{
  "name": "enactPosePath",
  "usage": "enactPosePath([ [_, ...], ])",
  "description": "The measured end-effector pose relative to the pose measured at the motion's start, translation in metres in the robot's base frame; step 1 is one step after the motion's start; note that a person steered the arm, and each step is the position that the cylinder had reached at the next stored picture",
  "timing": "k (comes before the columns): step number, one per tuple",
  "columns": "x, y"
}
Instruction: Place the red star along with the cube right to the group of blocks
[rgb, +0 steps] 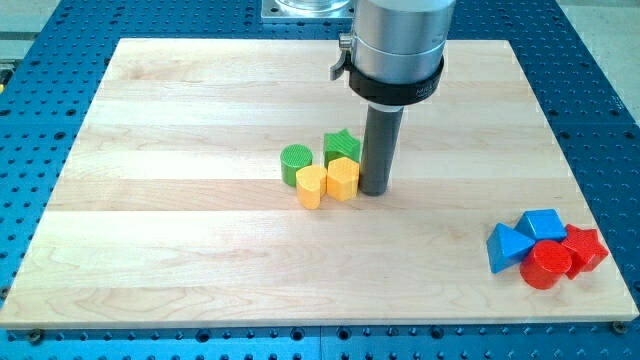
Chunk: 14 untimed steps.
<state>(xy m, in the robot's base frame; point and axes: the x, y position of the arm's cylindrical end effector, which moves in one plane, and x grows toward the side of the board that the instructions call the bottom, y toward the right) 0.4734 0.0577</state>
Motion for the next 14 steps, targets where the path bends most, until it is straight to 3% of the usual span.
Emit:
enactPosePath([
  [3,0.002,-0.014],
  [4,0.010,0.031],
  [7,0.002,0.260],
  [8,0.038,0.286],
  [9,0.093,0.286],
  [10,0.112,0.286],
  [12,0.112,0.229],
  [14,0.101,0.225],
])
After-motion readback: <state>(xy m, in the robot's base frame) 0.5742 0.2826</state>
